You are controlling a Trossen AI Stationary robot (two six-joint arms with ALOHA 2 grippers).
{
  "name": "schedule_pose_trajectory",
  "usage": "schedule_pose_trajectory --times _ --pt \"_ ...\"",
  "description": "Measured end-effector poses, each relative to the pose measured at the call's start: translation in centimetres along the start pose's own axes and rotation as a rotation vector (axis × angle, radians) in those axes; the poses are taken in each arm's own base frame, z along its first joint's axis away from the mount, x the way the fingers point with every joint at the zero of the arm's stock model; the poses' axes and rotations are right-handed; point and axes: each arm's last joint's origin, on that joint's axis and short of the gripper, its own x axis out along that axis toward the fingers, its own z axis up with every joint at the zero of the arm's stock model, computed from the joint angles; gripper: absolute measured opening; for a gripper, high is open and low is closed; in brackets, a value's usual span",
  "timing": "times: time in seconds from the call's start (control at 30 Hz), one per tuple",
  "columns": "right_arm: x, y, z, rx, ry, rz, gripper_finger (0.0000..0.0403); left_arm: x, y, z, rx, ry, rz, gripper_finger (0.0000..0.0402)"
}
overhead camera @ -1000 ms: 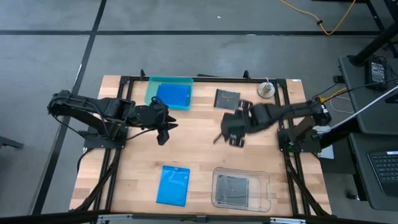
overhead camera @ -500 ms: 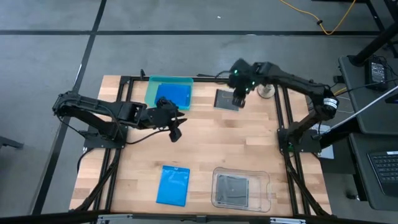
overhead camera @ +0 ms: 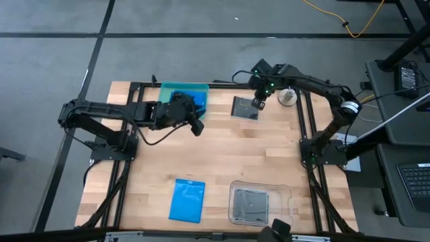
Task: Pick & place jewel cases by type
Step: Put the black CD case into the transparent bin
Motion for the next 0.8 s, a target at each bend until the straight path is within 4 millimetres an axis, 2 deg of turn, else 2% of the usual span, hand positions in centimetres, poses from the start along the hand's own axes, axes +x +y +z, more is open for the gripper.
schedule_pose_trajectory --times 0.33,0.8 --pt "4.4 0.7 0.9 0.080 0.078 0.076 0.0004 1.1 1.5 0.6 0.094 0.056 -0.082 0.0095" --pt "8.6 2.3 1.2 0.118 0.182 0.112 0.0006 1.8 2.7 1.0 0.176 0.082 -0.140 0.0093"
